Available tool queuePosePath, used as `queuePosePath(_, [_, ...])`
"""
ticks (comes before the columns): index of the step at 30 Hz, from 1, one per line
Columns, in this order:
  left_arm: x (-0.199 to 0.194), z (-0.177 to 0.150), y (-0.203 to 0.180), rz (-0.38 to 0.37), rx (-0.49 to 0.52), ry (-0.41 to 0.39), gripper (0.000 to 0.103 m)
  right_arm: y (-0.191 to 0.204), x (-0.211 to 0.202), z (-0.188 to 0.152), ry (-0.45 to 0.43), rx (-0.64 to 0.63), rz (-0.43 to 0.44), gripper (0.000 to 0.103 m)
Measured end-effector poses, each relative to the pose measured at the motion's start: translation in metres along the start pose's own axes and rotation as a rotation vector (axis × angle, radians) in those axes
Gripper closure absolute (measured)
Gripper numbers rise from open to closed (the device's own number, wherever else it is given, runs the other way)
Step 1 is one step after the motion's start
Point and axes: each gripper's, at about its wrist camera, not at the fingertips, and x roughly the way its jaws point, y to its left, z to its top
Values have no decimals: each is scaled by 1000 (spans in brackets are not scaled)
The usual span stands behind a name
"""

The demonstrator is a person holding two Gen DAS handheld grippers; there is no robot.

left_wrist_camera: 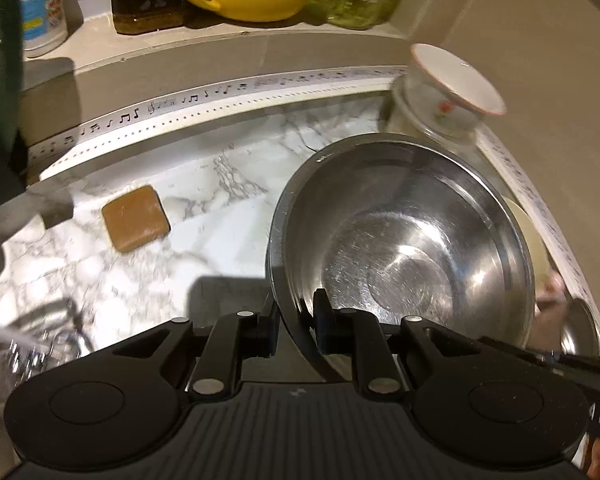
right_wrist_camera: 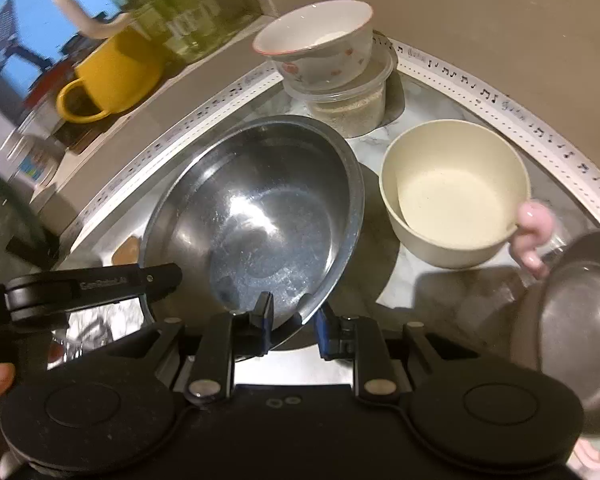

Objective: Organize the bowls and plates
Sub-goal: 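Grasp the steel basin rim with both tools, then lift the steel basin with both tools and carry it over the pink plate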

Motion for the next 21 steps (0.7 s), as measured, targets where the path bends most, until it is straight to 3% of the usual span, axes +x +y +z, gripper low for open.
queuePosePath(12, [-97, -79, -27, -112, 120, -22, 86, -6, -92, -62, -43, -80, 8, 81])
queuePosePath(21, [-147, -128, -37, -167, 183, 4, 86, -7, -150, -115, -59, -91, 21, 81])
